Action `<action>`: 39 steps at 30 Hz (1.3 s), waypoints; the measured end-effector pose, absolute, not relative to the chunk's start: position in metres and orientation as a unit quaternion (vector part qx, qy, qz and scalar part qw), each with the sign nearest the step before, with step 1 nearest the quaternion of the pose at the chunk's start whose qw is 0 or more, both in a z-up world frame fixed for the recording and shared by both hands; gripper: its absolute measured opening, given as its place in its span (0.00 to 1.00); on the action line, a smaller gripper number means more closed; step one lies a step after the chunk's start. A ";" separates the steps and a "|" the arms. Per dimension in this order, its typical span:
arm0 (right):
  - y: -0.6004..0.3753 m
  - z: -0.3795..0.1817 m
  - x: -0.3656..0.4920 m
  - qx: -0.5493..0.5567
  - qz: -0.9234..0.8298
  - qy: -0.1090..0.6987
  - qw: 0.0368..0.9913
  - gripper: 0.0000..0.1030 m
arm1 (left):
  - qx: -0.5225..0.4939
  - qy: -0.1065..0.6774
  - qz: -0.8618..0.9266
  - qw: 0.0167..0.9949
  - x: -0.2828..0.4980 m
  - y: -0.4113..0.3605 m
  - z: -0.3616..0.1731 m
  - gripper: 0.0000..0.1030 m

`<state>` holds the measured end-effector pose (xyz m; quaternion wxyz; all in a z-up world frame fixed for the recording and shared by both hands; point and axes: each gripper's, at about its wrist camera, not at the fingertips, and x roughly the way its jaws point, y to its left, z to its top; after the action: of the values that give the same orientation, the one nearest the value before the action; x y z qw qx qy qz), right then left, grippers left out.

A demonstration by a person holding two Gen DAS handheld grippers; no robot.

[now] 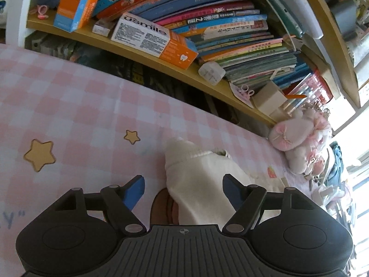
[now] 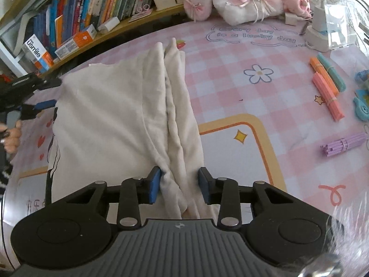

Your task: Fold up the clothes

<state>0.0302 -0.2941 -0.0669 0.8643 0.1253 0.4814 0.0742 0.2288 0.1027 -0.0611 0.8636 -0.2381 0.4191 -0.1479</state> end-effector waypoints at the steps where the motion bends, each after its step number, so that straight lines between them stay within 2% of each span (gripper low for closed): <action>1: -0.293 -0.067 0.030 0.123 0.074 0.482 0.865 0.32 | -0.239 0.420 -0.147 0.863 0.231 0.102 -0.063 0.72; 6: -0.292 -0.067 0.032 0.116 0.074 0.485 0.864 0.32 | -0.258 0.429 -0.162 0.850 0.243 0.100 -0.069 0.66; 7: -0.292 -0.067 0.032 0.116 0.074 0.485 0.864 0.32 | -0.260 0.432 -0.164 0.848 0.245 0.099 -0.070 0.61; 8: -0.292 -0.067 0.032 0.116 0.074 0.485 0.864 0.32 | -0.260 0.435 -0.166 0.846 0.247 0.098 -0.070 0.44; 11: -0.291 -0.067 0.032 0.113 0.074 0.485 0.864 0.33 | -0.244 0.431 -0.155 0.855 0.248 0.094 -0.068 0.12; 13: -0.290 -0.066 0.032 0.112 0.073 0.486 0.864 0.33 | -0.213 0.371 -0.182 0.885 0.232 0.085 -0.052 0.09; 14: -0.290 -0.066 0.032 0.112 0.073 0.486 0.864 0.34 | -0.195 0.335 -0.199 0.900 0.223 0.080 -0.043 0.09; 16: -0.289 -0.066 0.032 0.111 0.072 0.484 0.865 0.34 | -0.156 0.328 -0.193 0.912 0.222 0.071 -0.041 0.09; 18: -0.288 -0.066 0.032 0.107 0.073 0.485 0.865 0.35 | -0.168 0.383 -0.167 0.893 0.241 0.073 -0.057 0.11; 20: -0.287 -0.066 0.033 0.106 0.074 0.486 0.864 0.35 | -0.221 0.424 -0.148 0.866 0.257 0.083 -0.072 0.21; 24: -0.285 -0.066 0.034 0.102 0.075 0.488 0.864 0.35 | -0.280 0.425 -0.137 0.850 0.258 0.102 -0.075 0.39; 26: -0.284 -0.065 0.034 0.100 0.076 0.488 0.864 0.35 | -0.290 0.422 -0.129 0.849 0.254 0.110 -0.073 0.58; 27: -0.284 -0.065 0.034 0.100 0.078 0.487 0.864 0.35 | -0.290 0.418 -0.123 0.852 0.248 0.113 -0.071 0.60; 39: -0.290 -0.068 0.033 0.093 0.110 0.478 0.867 0.35 | -0.265 0.433 -0.136 0.850 0.104 0.097 -0.065 0.59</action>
<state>0.0329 -0.2899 -0.0677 0.8666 0.0931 0.4777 0.1102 0.1039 0.0972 -0.0649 0.8505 -0.2654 0.4334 -0.1356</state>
